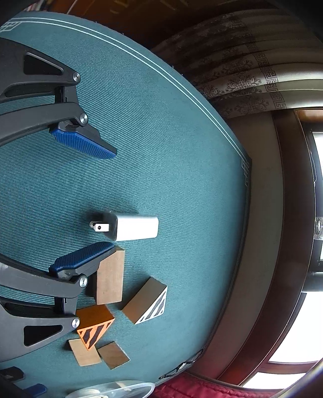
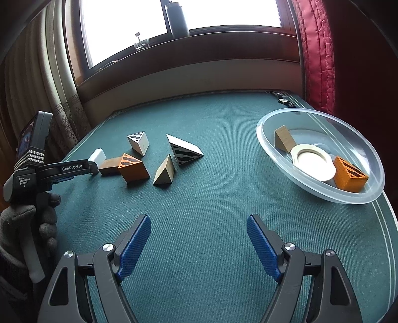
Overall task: Organize rigid objects
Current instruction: 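Move both grippers back from the bowl toward the remaining blocks, then grasp the white charger plug with the left gripper, then grasp the orange-black striped triangle with the right gripper while left holds the charger, then carry the striped triangle into the bowl and open right gripper while left carries charger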
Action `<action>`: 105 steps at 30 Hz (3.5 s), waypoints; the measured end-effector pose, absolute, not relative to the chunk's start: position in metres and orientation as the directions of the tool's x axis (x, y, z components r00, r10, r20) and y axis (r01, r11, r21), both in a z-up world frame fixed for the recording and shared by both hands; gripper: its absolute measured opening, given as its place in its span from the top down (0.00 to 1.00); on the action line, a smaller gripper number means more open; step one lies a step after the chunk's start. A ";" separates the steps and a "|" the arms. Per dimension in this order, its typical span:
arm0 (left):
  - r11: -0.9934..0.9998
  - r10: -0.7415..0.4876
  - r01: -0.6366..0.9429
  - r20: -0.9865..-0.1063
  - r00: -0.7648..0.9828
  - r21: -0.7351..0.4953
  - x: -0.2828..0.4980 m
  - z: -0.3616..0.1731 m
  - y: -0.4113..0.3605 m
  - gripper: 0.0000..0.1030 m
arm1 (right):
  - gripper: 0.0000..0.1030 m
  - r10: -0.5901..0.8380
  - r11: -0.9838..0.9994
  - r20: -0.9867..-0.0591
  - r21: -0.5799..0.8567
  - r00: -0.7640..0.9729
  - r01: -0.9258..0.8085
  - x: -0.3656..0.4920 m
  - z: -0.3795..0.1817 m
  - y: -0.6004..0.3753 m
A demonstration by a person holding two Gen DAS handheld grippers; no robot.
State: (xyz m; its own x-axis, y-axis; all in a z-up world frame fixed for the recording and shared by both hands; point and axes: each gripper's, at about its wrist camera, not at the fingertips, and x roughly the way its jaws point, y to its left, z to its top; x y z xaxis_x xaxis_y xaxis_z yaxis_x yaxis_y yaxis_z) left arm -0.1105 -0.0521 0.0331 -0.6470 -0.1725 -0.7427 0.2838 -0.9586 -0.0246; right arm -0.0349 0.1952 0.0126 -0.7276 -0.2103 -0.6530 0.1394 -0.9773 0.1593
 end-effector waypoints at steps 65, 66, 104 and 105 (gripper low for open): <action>-0.966 -0.079 0.228 -0.694 -0.715 -0.125 -0.115 0.046 -0.072 0.79 | 0.25 -0.407 -0.875 -0.737 0.143 -0.540 0.463 -0.139 0.015 0.090; -0.966 -0.078 0.226 -0.694 -0.715 -0.125 -0.115 0.046 -0.072 0.79 | 0.25 -0.407 -0.873 -0.739 0.142 -0.536 0.467 -0.136 0.014 0.090; -0.984 -0.008 0.125 -0.664 -0.747 -0.129 -0.104 0.057 -0.047 0.79 | 0.64 -0.323 -0.935 -0.716 0.137 -0.619 0.328 -0.075 0.022 0.120; -0.985 -0.005 0.119 -0.662 -0.749 -0.128 -0.103 0.058 -0.046 0.79 | 0.64 -0.320 -0.936 -0.716 0.139 -0.620 0.322 -0.073 0.022 0.123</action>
